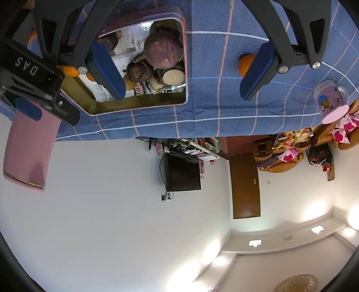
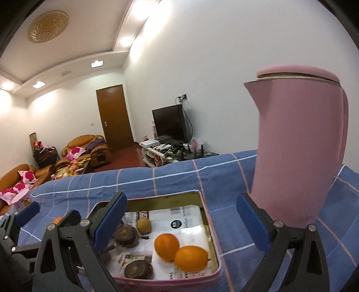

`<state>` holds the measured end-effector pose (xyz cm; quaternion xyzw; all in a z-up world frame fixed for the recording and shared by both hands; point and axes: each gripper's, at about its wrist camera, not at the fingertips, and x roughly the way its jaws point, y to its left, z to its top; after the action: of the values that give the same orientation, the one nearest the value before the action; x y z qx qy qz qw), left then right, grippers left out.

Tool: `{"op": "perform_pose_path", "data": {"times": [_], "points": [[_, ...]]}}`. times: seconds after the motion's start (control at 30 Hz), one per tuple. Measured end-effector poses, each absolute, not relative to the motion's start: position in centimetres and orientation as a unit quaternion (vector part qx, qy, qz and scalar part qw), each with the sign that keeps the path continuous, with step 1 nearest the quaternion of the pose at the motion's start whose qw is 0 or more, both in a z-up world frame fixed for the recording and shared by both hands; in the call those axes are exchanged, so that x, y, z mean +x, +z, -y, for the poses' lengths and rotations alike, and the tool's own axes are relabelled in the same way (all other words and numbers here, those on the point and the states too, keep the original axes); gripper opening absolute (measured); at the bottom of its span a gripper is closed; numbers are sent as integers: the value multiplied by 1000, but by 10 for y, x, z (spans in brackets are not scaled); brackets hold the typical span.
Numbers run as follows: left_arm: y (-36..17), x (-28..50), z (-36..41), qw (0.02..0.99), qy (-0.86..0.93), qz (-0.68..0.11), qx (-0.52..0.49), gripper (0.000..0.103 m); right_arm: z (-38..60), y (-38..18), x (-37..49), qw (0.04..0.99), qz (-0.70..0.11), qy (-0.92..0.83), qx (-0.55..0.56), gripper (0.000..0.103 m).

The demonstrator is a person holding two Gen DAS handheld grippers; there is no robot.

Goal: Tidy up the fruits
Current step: 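Move both tools back from the tin toward the remaining orange and kiwi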

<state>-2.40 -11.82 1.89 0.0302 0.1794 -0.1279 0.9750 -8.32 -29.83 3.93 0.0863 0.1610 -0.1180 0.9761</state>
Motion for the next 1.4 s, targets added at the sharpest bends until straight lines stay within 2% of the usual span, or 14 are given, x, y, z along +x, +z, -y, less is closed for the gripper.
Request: {"op": "perform_pose_path", "data": {"times": [0.33, 0.6, 1.17, 1.2, 1.3, 1.33, 1.4], "points": [[17, -23, 98, 972, -126, -199, 9, 103, 284, 38, -93, 973, -159, -140, 91, 99], [7, -3, 56, 960, -116, -252, -48, 103, 264, 39, -96, 972, -159, -153, 78, 99], [3, 31, -18, 964, -42, -261, -20, 103, 181, 29, -60, 976, -195, -80, 60, 98], [3, 34, -23, 964, -38, -264, -18, 103, 173, 28, -57, 976, -197, -74, 55, 96], [0, 46, -40, 960, -11, -279, -9, 103, 155, 25, -46, 975, -213, -60, 33, 70], [-1, 51, -46, 958, -3, -287, -8, 103, 150, 23, -40, 973, -222, -57, 25, 65], [-4, 59, -57, 953, 17, -301, -10, 103, 141, 22, -32, 972, -230, -42, 26, 64]]}}
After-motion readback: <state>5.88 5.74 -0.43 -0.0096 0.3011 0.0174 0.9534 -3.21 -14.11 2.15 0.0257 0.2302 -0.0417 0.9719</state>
